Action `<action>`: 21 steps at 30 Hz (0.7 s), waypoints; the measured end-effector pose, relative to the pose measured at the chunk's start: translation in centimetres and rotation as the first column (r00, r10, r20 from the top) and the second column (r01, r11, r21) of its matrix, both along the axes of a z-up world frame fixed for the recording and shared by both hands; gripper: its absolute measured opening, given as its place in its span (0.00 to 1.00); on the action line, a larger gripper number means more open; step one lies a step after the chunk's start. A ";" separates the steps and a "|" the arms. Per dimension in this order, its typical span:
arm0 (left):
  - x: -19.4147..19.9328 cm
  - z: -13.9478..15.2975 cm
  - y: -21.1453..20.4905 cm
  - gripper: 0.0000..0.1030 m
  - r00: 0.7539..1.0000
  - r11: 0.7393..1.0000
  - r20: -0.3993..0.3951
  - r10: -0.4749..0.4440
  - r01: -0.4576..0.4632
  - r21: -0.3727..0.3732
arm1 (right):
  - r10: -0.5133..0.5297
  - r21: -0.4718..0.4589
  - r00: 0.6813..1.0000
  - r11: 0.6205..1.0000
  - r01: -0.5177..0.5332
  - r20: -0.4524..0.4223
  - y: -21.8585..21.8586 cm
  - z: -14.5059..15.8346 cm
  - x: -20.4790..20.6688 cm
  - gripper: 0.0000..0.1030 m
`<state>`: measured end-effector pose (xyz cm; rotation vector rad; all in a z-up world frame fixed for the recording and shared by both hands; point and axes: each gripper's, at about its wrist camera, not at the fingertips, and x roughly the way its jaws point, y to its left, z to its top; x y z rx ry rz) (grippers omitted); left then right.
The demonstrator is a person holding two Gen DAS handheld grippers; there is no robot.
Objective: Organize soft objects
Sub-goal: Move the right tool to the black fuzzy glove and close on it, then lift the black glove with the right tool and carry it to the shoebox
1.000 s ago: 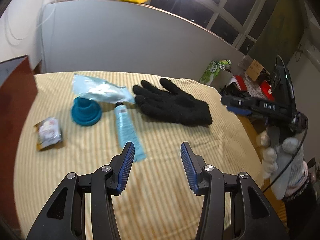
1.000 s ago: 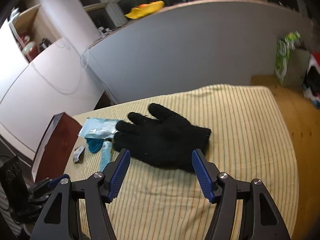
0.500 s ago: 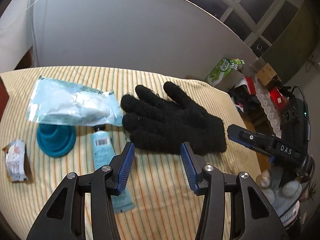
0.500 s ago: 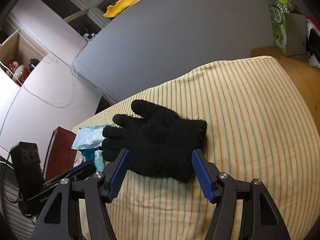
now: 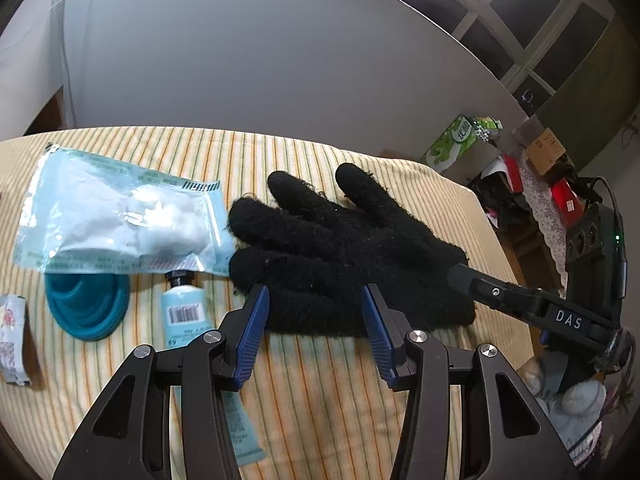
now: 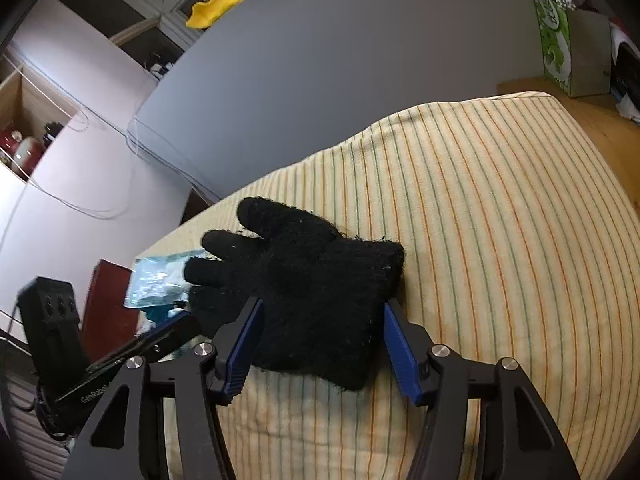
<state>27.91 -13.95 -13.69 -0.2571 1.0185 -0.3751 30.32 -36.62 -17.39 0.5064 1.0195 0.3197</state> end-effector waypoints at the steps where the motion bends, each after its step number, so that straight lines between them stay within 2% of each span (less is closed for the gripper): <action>1: 0.1 0.0 -0.1 0.45 1.000 1.000 0.003 0.000 0.000 0.001 | -0.001 -0.002 1.000 1.000 0.001 0.001 0.0 0.0 0.1 0.49; 4: 0.2 -0.1 -0.2 0.45 1.000 1.000 0.013 -0.003 0.003 -0.001 | 0.002 -0.005 1.000 1.000 -0.002 0.002 0.0 0.1 0.3 0.39; 7: 0.3 -0.2 -0.9 0.42 1.000 1.000 0.026 -0.012 0.012 0.016 | 0.005 -0.020 1.000 1.000 -0.006 -0.005 0.2 0.0 0.3 0.36; 9: 0.4 -0.3 -1.7 0.05 0.999 0.999 0.025 -0.032 0.031 0.027 | 0.015 -0.044 1.000 0.999 -0.015 -0.006 0.8 -0.1 0.4 0.29; 13: 0.2 -0.3 -2.4 0.03 0.997 0.998 0.035 -0.063 0.062 0.026 | 0.013 -0.071 1.000 0.997 -0.013 -0.007 1.2 0.0 0.0 0.17; 20: -0.5 0.1 -1.3 0.03 0.998 0.997 0.050 -0.048 0.044 0.069 | 0.008 -0.081 1.000 0.997 -0.008 0.000 0.9 0.4 -0.4 0.13; 21: -0.5 0.1 -0.7 0.09 0.998 0.997 0.042 -0.035 0.032 0.074 | 0.009 -0.080 1.000 0.997 -0.009 -0.001 0.9 0.4 -0.4 0.13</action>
